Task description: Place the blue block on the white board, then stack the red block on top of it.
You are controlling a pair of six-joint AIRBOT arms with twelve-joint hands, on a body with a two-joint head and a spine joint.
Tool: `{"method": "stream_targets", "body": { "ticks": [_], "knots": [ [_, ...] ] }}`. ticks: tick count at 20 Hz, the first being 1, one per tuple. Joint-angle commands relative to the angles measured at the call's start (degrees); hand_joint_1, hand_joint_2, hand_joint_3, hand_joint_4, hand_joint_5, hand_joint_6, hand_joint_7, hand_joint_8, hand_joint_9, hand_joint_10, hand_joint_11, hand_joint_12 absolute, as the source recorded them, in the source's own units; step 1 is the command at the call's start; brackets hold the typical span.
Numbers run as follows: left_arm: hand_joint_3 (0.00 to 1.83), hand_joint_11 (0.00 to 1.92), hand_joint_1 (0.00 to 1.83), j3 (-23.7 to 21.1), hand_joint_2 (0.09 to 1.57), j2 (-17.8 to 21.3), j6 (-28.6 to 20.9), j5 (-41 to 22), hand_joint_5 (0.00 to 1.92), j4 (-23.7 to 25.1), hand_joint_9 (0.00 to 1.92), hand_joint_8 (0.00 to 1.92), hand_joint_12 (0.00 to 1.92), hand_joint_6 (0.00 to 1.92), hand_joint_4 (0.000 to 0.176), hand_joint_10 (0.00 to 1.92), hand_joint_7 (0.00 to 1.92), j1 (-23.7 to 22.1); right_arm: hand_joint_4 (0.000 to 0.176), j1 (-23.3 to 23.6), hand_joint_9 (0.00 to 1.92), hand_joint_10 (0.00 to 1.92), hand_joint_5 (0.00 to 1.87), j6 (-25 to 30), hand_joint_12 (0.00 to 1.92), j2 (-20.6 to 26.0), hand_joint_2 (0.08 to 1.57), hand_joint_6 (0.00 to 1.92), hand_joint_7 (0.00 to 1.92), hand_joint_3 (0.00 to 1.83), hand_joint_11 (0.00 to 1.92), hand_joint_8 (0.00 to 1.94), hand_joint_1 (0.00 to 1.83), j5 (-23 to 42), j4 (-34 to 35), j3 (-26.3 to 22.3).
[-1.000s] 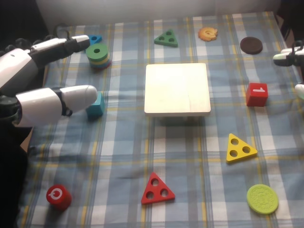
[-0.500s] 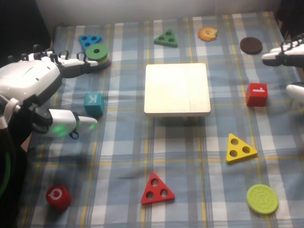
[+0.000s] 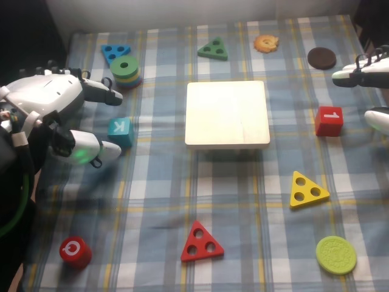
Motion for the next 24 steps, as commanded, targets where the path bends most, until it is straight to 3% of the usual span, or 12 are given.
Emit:
{"method": "stream_targets", "body": {
  "ticks": [1,9,11,12,13,14,19,24],
  "knots": [
    [0.00,0.05,0.83,0.54,0.99,-0.39,0.39,-4.48,0.64,1.65,0.30,0.01,0.17,0.02,0.175,0.00,0.44,-0.90,0.000,0.73,0.54,0.00,0.53,0.36,0.24,-0.06,1.39,0.00,0.59,0.00,0.40,0.00,0.70,6.69,0.76,0.44],
    [0.00,0.08,0.88,2.50,1.00,-2.23,0.40,-3.07,0.75,0.79,0.34,0.01,0.17,0.02,0.164,0.01,0.49,-1.87,0.000,0.77,0.56,0.01,0.55,0.45,0.23,-0.28,1.38,0.00,0.61,0.00,0.42,0.00,0.70,6.30,0.35,0.70],
    [0.00,0.12,0.92,2.67,1.02,-2.35,0.40,-2.93,0.85,0.35,0.40,0.00,0.20,0.01,0.136,0.01,0.55,-1.87,0.000,0.77,0.57,0.01,0.55,0.45,0.24,-0.31,1.38,0.01,0.62,0.00,0.44,0.01,0.69,6.25,0.31,0.73],
    [0.00,0.13,0.92,2.68,1.03,-2.41,0.40,-2.92,0.87,0.28,0.41,0.01,0.21,0.01,0.134,0.01,0.56,-1.87,0.000,0.77,0.57,0.01,0.56,0.45,0.24,-0.35,1.38,0.01,0.62,0.00,0.44,0.01,0.69,6.24,0.31,0.73],
    [0.00,0.12,0.99,2.72,1.13,-2.52,0.40,-2.87,0.96,0.16,0.42,0.00,0.22,0.76,0.168,0.00,0.58,-1.87,0.000,0.77,0.57,0.01,0.56,0.45,0.24,-0.39,1.39,0.01,0.62,0.00,0.44,0.01,0.69,6.24,0.31,0.73],
    [0.00,0.14,0.99,2.77,1.13,-2.64,0.40,-2.87,0.93,0.02,0.46,0.01,0.23,0.99,0.174,0.01,0.63,-1.87,0.000,0.77,0.58,0.01,0.56,0.46,0.23,-0.42,1.39,0.00,0.62,0.00,0.45,0.01,0.67,6.18,0.31,0.73],
    [0.00,0.18,0.99,2.64,1.13,-3.18,0.30,-4.02,0.93,-0.43,0.52,0.01,0.24,1.04,0.176,0.01,0.72,-2.09,0.000,0.76,0.58,0.01,0.57,0.57,0.22,-0.47,1.40,0.01,0.63,0.01,0.45,0.01,0.67,6.10,0.31,0.72],
    [0.00,0.14,0.99,1.40,1.14,-2.94,-5.35,-7.81,0.92,2.03,0.54,0.01,0.26,1.06,0.176,0.00,0.75,-2.55,0.000,0.75,0.60,0.01,0.58,0.70,0.21,-0.52,1.41,0.00,0.65,0.00,0.48,0.00,0.62,6.10,0.31,0.71]
  ]
}}
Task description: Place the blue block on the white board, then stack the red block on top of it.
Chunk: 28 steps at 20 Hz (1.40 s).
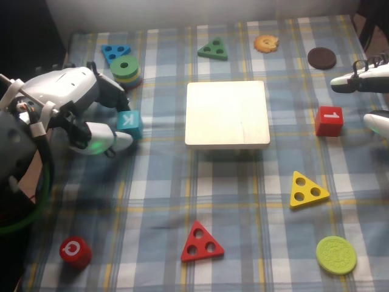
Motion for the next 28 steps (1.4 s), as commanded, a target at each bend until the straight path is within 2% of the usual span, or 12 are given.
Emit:
{"method": "stream_targets", "body": {
  "ticks": [1,2,6,8,10,12,14,15,16,18,22,28],
  "knots": [
    [0.00,0.11,1.00,-0.48,1.13,0.69,-0.57,-6.92,0.94,3.54,0.52,0.00,0.34,1.03,0.176,0.00,0.75,-1.15,0.000,0.74,0.60,0.00,0.58,0.49,0.21,-0.10,1.41,0.00,0.65,0.00,0.48,0.00,0.62,6.82,0.96,0.27],
    [0.01,0.07,1.01,-1.14,1.11,1.16,-1.21,-7.62,0.96,4.78,0.50,0.00,0.43,1.00,0.176,0.00,0.72,-1.51,0.000,0.74,0.60,0.00,0.58,0.50,0.20,-0.10,1.41,0.00,0.65,0.00,0.48,0.00,0.62,6.82,0.96,0.27],
    [0.00,0.01,1.01,-2.47,1.12,1.78,-7.64,-9.20,0.96,11.87,0.43,0.00,0.44,1.00,0.176,0.00,0.67,-3.99,0.000,0.74,0.59,0.00,0.58,0.50,0.19,-0.32,1.41,0.00,0.64,0.00,0.48,0.00,0.60,6.82,0.97,0.29],
    [0.00,0.00,1.01,-2.65,1.12,0.56,-7.94,-8.83,0.97,15.24,0.41,0.00,0.43,0.99,0.176,0.00,0.65,-6.07,0.000,0.74,0.60,0.00,0.59,0.50,0.18,-0.34,1.41,0.00,0.65,0.00,0.48,0.00,0.58,6.82,0.96,0.32],
    [0.00,0.00,1.03,-1.93,1.09,-1.54,-7.94,-7.17,1.02,18.31,0.43,0.01,0.48,0.91,0.176,0.01,0.67,-8.42,0.000,0.76,0.60,0.00,0.58,0.50,0.18,-0.38,1.42,0.00,0.65,0.00,0.48,0.00,0.58,6.83,0.96,0.42],
    [0.00,0.00,1.05,-0.60,1.07,-3.68,-7.93,-5.07,1.06,19.10,0.45,0.01,0.48,0.84,0.176,0.01,0.70,-10.21,0.000,0.84,0.59,0.00,0.58,0.50,0.16,-0.41,1.42,0.00,0.65,0.00,0.48,0.00,0.58,6.83,0.92,0.48],
    [0.00,0.00,1.05,1.41,1.07,-6.31,-7.94,-2.01,1.06,19.28,0.47,0.00,0.57,0.85,0.176,0.00,0.71,-11.38,0.000,1.32,0.59,0.00,0.57,0.50,0.16,-0.61,1.42,0.00,0.64,0.00,0.49,0.00,0.59,6.83,0.42,0.62],
    [0.00,0.00,1.05,1.80,1.07,-6.94,-7.94,-1.27,1.06,19.38,0.47,0.00,0.57,0.85,0.176,0.00,0.71,-11.54,0.000,1.43,0.59,0.00,0.57,0.50,0.16,-0.67,1.42,0.00,0.64,0.00,0.49,0.00,0.59,6.83,0.25,0.66],
    [0.00,0.00,1.04,2.27,1.09,-7.64,-7.94,-0.46,1.03,19.62,0.44,0.00,0.49,0.89,0.176,0.00,0.69,-11.69,0.000,1.52,0.59,0.00,0.57,0.50,0.16,-0.72,1.42,0.00,0.64,0.00,0.48,0.00,0.59,6.83,0.14,0.70],
    [0.00,0.00,1.03,3.39,1.09,-8.98,-7.94,1.19,1.02,19.76,0.45,0.00,0.50,0.90,0.176,0.00,0.67,-12.11,0.000,1.78,0.60,0.00,0.58,0.50,0.15,-0.74,1.41,0.00,0.65,0.00,0.48,0.00,0.58,6.83,-0.07,0.77],
    [0.00,0.00,1.03,3.96,1.09,-8.90,-7.95,2.37,1.02,18.59,0.47,0.01,0.56,0.90,0.176,0.00,0.71,-11.83,0.000,2.32,0.60,0.00,0.58,0.59,0.15,-0.75,1.41,0.00,0.65,0.00,0.49,0.00,0.56,6.82,-0.69,0.85],
    [0.00,0.00,1.03,4.44,1.09,-9.32,-7.95,3.21,1.01,18.31,0.46,0.00,0.57,0.92,0.176,0.00,0.67,-11.71,0.000,2.45,0.60,0.00,0.58,1.05,0.15,-0.85,1.42,0.00,0.65,0.00,0.51,0.00,0.60,6.75,-1.16,0.96]
  ]
}}
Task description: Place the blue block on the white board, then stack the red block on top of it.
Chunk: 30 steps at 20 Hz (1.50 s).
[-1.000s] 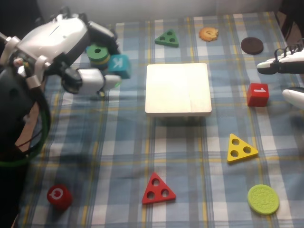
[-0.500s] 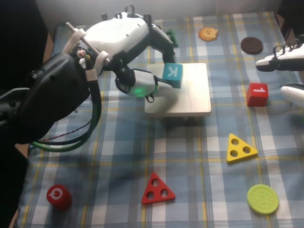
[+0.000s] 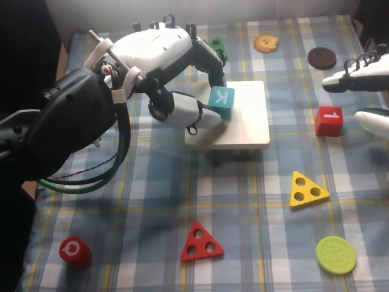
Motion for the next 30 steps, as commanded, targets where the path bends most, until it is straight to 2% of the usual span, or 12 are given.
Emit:
{"method": "stream_targets", "body": {
  "ticks": [1,3,4,7,14,16,18,19,20,21,23,30],
  "knots": [
    [0.00,0.00,1.03,0.26,1.09,-0.13,-0.23,-5.36,1.01,1.38,0.46,0.00,0.57,0.92,0.176,0.00,0.67,-0.61,0.000,0.86,0.60,0.00,0.58,0.45,0.15,-0.09,1.42,0.00,0.65,0.00,0.51,0.00,0.60,7.01,0.91,0.32],
    [0.00,0.00,1.03,0.32,1.10,-0.15,-0.23,-5.31,0.99,1.30,0.45,0.00,0.57,0.95,0.176,0.00,0.65,-0.61,0.000,0.86,0.61,0.00,0.57,0.48,0.15,-0.10,1.41,0.00,0.65,0.00,0.51,0.00,0.61,7.01,0.90,0.32],
    [0.00,0.00,1.03,0.36,1.03,-0.20,-0.24,-5.31,0.86,1.22,0.44,0.01,0.56,0.37,0.121,0.01,0.62,-0.61,0.000,0.86,0.61,0.00,0.57,0.48,0.15,-0.12,1.41,0.00,0.65,0.00,0.51,0.00,0.61,7.01,0.90,0.33],
    [0.00,0.00,1.03,0.43,0.97,-0.35,-0.24,-5.31,0.84,1.16,0.42,0.00,0.54,0.01,0.113,0.00,0.60,-0.54,0.000,0.87,0.61,0.00,0.57,0.48,0.15,-0.23,1.41,0.00,0.65,0.00,0.51,0.00,0.62,6.98,0.87,0.43],
    [0.00,0.00,0.97,-0.57,0.94,-0.09,-0.79,-6.67,0.60,1.62,0.40,0.00,0.52,0.00,0.141,0.00,0.54,0.20,0.000,1.80,0.54,0.00,0.51,0.48,0.12,-0.76,1.39,0.00,0.58,0.00,0.47,0.00,0.57,6.11,0.01,0.79],
    [0.00,0.00,0.91,-2.17,0.90,1.22,-5.06,-9.41,0.38,3.52,0.34,0.00,0.49,0.00,0.172,0.00,0.42,1.25,0.000,3.01,0.47,0.00,0.44,0.48,0.10,-1.42,1.32,0.00,0.49,0.00,0.44,0.00,0.59,4.28,-0.96,1.36],
    [0.00,0.00,0.86,-4.00,0.88,3.05,-10.75,-13.37,0.26,5.47,0.25,0.00,0.35,0.00,0.176,0.00,0.31,2.62,0.020,4.31,0.46,0.00,0.40,0.48,0.11,-2.28,1.21,0.00,0.47,0.00,0.42,0.00,0.62,2.01,-2.05,2.18],
    [0.00,0.00,0.88,-5.27,0.87,4.35,-13.67,-15.69,0.20,6.75,0.19,0.00,0.29,0.00,0.176,0.00,0.24,3.46,0.036,4.95,0.47,0.00,0.39,0.48,0.30,-2.83,1.15,0.00,0.47,0.00,0.34,0.00,0.70,0.57,-2.48,2.80],
    [0.00,0.00,0.89,-6.44,0.84,5.49,-15.84,-17.59,0.17,7.98,0.16,0.00,0.23,0.00,0.176,0.00,0.19,4.12,0.036,5.43,0.47,0.00,0.39,0.47,0.82,-3.34,1.10,0.00,0.47,0.00,0.12,0.00,0.77,-0.51,-2.66,3.37],
    [0.00,0.00,0.82,-7.42,0.85,6.48,-17.77,-19.13,0.14,8.96,0.14,0.00,0.20,0.00,0.176,0.00,0.16,4.77,0.019,5.83,0.49,0.00,0.41,0.41,0.91,-3.82,1.07,0.00,0.48,0.00,0.08,0.00,0.78,-1.34,-2.69,3.91],
    [0.00,0.00,0.75,-9.79,0.85,9.07,-22.75,-23.76,0.12,11.23,0.14,0.00,0.19,0.00,0.176,0.00,0.15,6.66,0.001,6.98,0.50,0.01,0.42,-0.06,0.93,-5.08,1.06,0.00,0.48,0.00,0.08,0.00,0.80,-4.24,-2.69,5.42],
    [0.00,0.00,0.71,-14.79,0.83,15.68,-34.41,-33.08,0.12,15.50,0.08,0.01,0.00,0.01,0.176,0.00,0.12,12.48,0.003,9.54,0.45,0.00,0.49,-3.53,1.13,-6.42,1.03,0.01,0.45,0.00,0.00,0.00,0.96,-10.61,-1.66,7.71]
  ]
}}
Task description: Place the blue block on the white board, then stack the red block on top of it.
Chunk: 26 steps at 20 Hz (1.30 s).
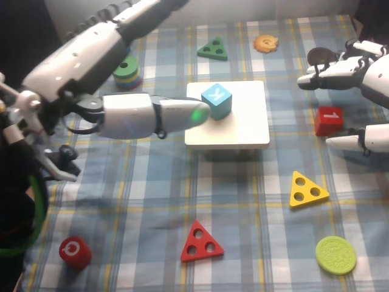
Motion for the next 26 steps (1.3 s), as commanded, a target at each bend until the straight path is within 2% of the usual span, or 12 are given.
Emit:
{"method": "stream_targets", "body": {
  "ticks": [1,5,8,9,13,14,15,16,18,21,25,26],
  "knots": [
    [0.00,0.00,0.71,-0.50,0.83,0.46,-0.61,-8.47,0.12,1.61,0.08,0.01,0.00,0.01,0.176,0.00,0.12,-0.13,0.003,0.80,0.45,0.00,0.49,-0.04,1.13,-0.13,1.03,0.01,0.45,0.00,0.00,0.00,0.96,6.14,1.43,0.44],
    [0.00,0.04,0.76,-1.32,0.82,1.09,-0.76,-9.80,0.19,1.39,0.16,0.01,0.02,0.01,0.176,0.01,0.15,0.82,0.003,0.80,0.48,0.01,0.60,-0.05,1.10,-0.13,1.04,0.01,0.49,0.00,0.05,0.00,0.90,5.40,2.44,1.08],
    [0.00,0.07,0.77,-1.43,0.81,1.09,-0.96,-9.99,0.20,1.19,0.18,0.01,0.04,0.01,0.176,0.02,0.17,1.00,0.000,0.80,0.52,0.01,0.70,-0.05,1.06,-0.49,1.04,0.01,0.54,0.00,0.09,0.00,0.93,5.06,3.29,1.64],
    [0.00,0.07,0.76,-1.45,0.81,1.10,-1.07,-10.11,0.20,1.05,0.18,0.00,0.04,0.00,0.176,0.01,0.17,1.14,0.000,0.80,0.58,0.02,0.80,-0.05,1.04,-0.62,1.04,0.02,0.60,0.00,0.14,0.01,0.95,4.97,3.47,1.80],
    [0.00,0.06,0.76,-1.45,0.81,1.19,-1.59,-10.41,0.19,0.54,0.18,0.01,0.05,0.00,0.176,0.01,0.18,1.43,0.000,0.85,0.62,0.01,0.89,-0.05,0.97,-0.89,1.05,0.02,0.67,0.00,0.18,0.01,0.96,4.93,3.48,1.83],
    [0.00,0.07,0.74,-1.45,0.82,1.20,-1.62,-10.41,0.19,0.48,0.19,0.01,0.05,0.00,0.176,0.01,0.19,1.46,0.099,0.91,0.65,0.01,0.94,-0.05,0.95,-0.94,1.10,0.81,0.69,0.01,0.20,0.01,1.01,4.93,3.47,1.84],
    [0.00,0.05,0.75,-1.45,0.83,1.21,-1.67,-10.40,0.20,0.39,0.19,0.01,0.05,0.00,0.176,0.01,0.19,1.52,0.156,1.04,0.67,0.01,0.90,-0.05,0.95,-1.01,1.14,1.05,0.71,0.01,0.22,0.01,0.99,4.93,3.47,1.86],
    [0.00,0.05,0.75,-1.45,0.83,1.23,-1.70,-10.41,0.20,0.26,0.19,0.01,0.05,0.00,0.176,0.01,0.19,1.59,0.156,1.22,0.67,0.01,0.90,-0.05,0.95,-1.09,1.14,1.05,0.71,0.01,0.22,0.01,0.99,4.93,3.44,1.89],
    [0.00,0.05,0.75,-1.47,0.83,1.30,-1.82,-10.60,0.20,-0.10,0.19,0.01,0.05,0.00,0.176,0.01,0.19,1.92,0.000,2.11,0.70,0.01,0.94,-0.04,0.99,-1.17,1.13,1.04,0.78,0.00,0.21,0.01,1.07,4.96,2.77,1.87],
    [0.00,0.05,0.74,-2.10,0.83,2.49,-2.38,-10.90,0.19,-0.16,0.19,0.01,0.06,0.00,0.176,0.01,0.20,2.90,0.000,4.74,0.72,0.01,0.97,0.85,1.05,-1.15,1.12,0.99,0.81,0.00,0.19,0.01,1.10,5.04,-0.70,1.91],
    [0.00,0.03,0.77,-3.56,0.84,5.22,-2.38,-11.47,0.20,-0.14,0.19,0.00,0.07,0.01,0.176,0.00,0.20,4.83,0.000,11.04,0.72,0.00,0.98,5.99,1.21,-1.19,1.12,0.97,0.80,0.00,0.11,0.00,1.12,5.21,-9.16,3.31],
    [0.00,0.01,0.77,-3.88,0.84,5.84,-2.37,-11.47,0.21,-0.10,0.20,0.00,0.15,0.00,0.176,0.00,0.21,5.22,0.000,12.90,0.72,0.00,1.00,7.86,1.21,-1.45,1.11,0.95,0.81,0.00,0.10,0.00,1.13,5.20,-11.55,3.89]
  ]
}}
